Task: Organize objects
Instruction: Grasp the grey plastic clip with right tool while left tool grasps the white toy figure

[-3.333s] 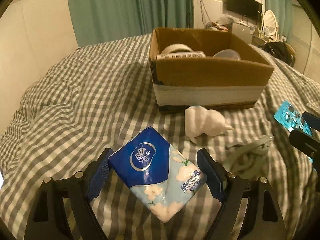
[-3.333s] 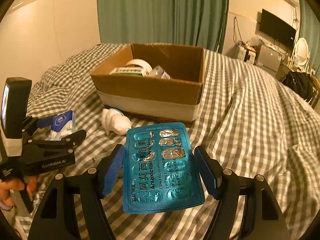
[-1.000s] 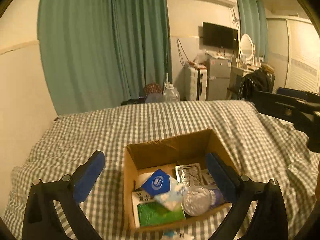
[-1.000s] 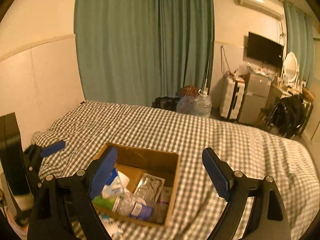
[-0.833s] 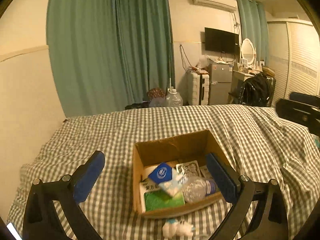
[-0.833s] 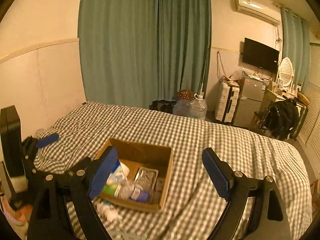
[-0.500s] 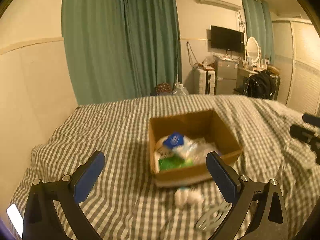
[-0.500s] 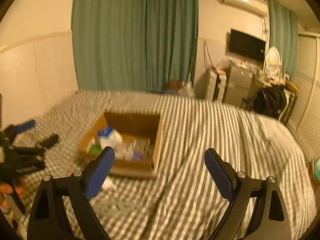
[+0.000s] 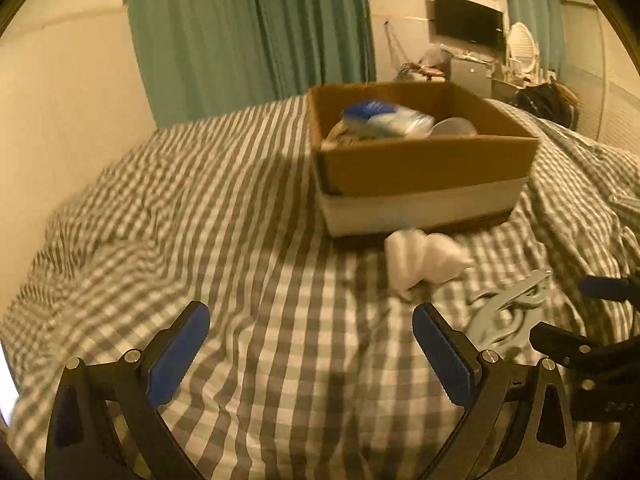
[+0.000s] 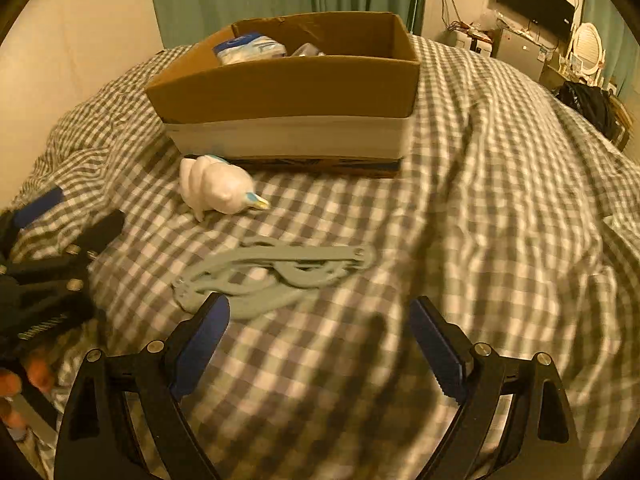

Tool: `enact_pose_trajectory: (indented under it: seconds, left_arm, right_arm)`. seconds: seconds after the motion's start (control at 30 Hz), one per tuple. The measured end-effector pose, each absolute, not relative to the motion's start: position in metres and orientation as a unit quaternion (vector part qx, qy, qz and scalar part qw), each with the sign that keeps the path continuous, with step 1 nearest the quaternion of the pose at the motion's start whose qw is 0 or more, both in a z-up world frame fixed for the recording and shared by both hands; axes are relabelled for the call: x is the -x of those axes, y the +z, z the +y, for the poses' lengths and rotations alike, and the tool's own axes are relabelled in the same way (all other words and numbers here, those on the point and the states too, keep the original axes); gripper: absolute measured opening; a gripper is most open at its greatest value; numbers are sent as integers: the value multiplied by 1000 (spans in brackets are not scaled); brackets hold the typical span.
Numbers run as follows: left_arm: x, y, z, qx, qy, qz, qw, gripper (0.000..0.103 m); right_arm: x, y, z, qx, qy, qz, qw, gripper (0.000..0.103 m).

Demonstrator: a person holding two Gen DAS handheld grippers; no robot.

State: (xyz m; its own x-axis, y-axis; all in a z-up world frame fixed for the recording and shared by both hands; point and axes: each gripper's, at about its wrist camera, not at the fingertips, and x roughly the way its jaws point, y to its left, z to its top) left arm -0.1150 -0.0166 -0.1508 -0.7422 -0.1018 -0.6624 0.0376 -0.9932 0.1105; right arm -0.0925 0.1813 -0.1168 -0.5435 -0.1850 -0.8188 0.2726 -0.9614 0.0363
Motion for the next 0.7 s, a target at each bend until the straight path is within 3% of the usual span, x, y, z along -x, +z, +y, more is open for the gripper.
enact_pose_trajectory:
  seconds: [0.37,0.53,0.7]
  left_arm:
    - [115,-152,-52,-339,-938,11,68,103]
    - [114,-156,-52,-347,-935,9,70,103]
    - [117,-162,-49,-359,-930,2,74,103]
  right_arm:
    - [125,-139,143,-484,-865,2,135,94]
    - [130,-148,126,-478,-868,49,126,91]
    - [120,-137,135,-461,-874,57,139,57]
